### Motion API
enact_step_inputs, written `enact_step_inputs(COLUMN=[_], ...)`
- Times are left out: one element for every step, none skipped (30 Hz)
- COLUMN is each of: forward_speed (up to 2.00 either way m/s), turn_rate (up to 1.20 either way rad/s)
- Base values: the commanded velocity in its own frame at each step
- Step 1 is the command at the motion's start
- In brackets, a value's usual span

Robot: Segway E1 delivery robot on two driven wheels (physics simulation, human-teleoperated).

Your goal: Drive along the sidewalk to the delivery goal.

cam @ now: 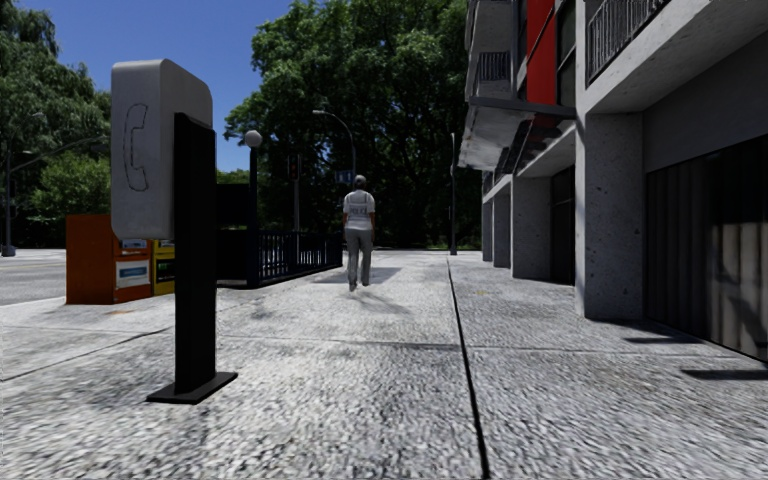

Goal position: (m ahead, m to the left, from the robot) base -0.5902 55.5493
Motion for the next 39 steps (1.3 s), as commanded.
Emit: enact_step_inputs(forward_speed=[2.00,2.00,2.00,2.00,2.00,2.00,2.00,2.00,2.00,2.00,2.00,2.00,2.00,2.00,2.00,2.00,2.00,2.00,2.00,2.00,2.00,2.00,2.00,2.00,2.00,2.00,2.00,2.00,2.00,2.00,2.00,2.00,2.00,2.00,2.00,2.00,2.00,2.00,2.00], turn_rate=[-0.27,-0.27,-0.27,-0.27,-0.27,-0.27,-0.27,-0.27,-0.27,-0.27,-0.27,-0.27,-0.27,-0.27,-0.27,-0.27,-0.26,-0.21,-0.07,0.00,0.00,0.00,0.00,0.00,0.00,0.00,0.00,0.00,0.00,0.00,0.00,0.00,0.00,0.00,0.00,0.00,-0.11,-0.21,-0.26])
